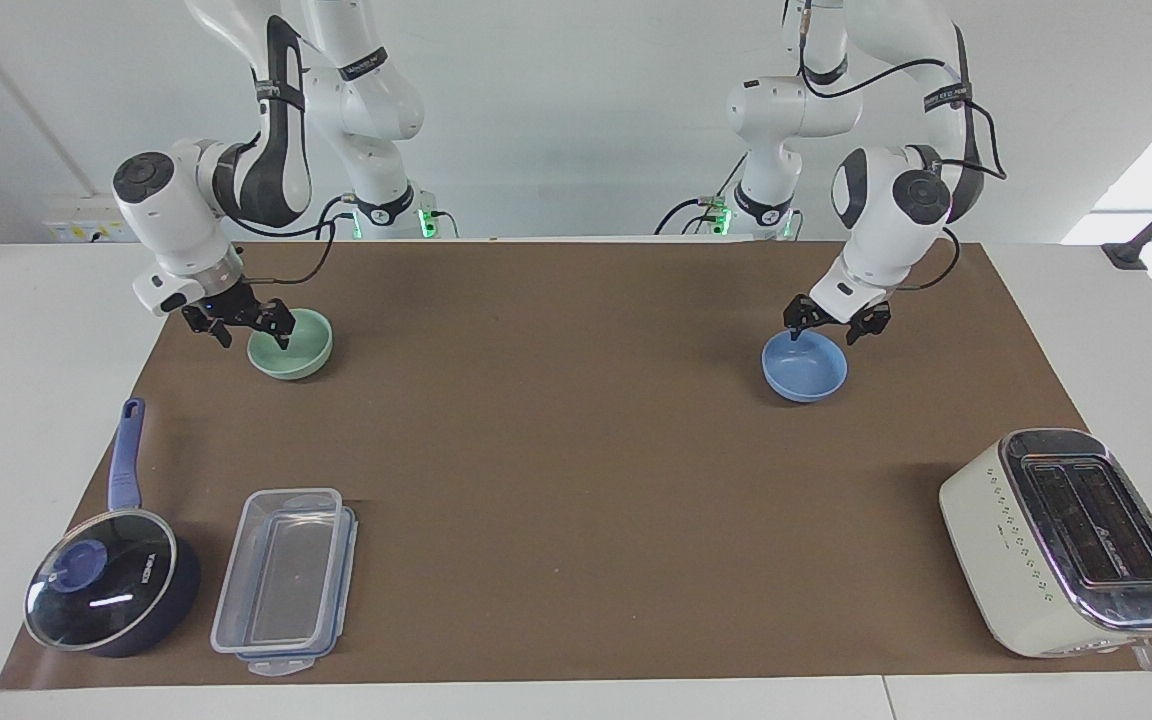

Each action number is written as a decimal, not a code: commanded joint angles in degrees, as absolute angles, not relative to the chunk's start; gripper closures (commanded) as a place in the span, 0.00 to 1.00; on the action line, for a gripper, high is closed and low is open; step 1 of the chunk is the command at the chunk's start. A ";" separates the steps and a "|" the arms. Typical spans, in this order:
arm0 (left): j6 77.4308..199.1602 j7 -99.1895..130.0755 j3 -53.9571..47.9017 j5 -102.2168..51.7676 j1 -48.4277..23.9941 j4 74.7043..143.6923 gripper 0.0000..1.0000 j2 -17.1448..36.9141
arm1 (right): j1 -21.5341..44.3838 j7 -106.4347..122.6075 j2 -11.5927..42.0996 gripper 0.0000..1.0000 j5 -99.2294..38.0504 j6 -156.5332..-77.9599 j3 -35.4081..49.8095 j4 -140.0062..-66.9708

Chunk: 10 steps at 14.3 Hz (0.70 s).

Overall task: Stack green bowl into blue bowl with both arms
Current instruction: 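Lower both grippers onto the rims of the blue and green bowls, then close both grippers on the bowl rims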

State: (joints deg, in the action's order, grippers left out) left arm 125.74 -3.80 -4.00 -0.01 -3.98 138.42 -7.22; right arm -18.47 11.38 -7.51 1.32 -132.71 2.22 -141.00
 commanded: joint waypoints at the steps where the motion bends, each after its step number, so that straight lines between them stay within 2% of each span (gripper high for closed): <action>1: 129.90 -4.22 -3.69 1.14 -4.39 141.24 0.00 -7.91 | -20.56 14.31 -6.95 0.01 0.88 -137.36 2.64 -143.61; 4: 130.52 -6.76 -3.60 1.14 -3.78 141.24 0.01 -7.56 | -21.62 16.08 -6.86 0.03 0.88 -138.78 2.64 -144.67; 5: 130.52 -7.38 -3.60 1.14 -3.78 141.24 0.02 -7.47 | -21.62 16.08 -6.94 0.11 0.79 -138.61 2.64 -144.93; 6: 130.78 -7.56 -3.60 1.14 -3.78 141.41 0.04 -7.30 | -21.62 16.52 -7.12 0.49 0.88 -138.60 2.64 -145.28; 7: 131.13 -7.56 -3.60 1.14 -3.78 141.85 0.06 -7.29 | -21.62 17.48 -7.21 0.92 0.88 -138.60 2.64 -145.54; 8: 131.39 -7.82 -3.60 1.14 -3.78 141.94 0.10 -7.38 | -21.71 17.66 -7.29 1.00 0.88 -138.52 2.64 -145.55; 10: 131.83 -8.44 -3.60 1.14 -3.69 142.12 0.16 -7.29 | -21.88 17.67 -7.21 1.00 0.88 -138.60 2.64 -145.46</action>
State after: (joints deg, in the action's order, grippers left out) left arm 129.67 -7.21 -3.89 -0.01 -3.98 140.72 -7.03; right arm -20.74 15.77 -6.28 1.31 -137.55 2.19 -144.36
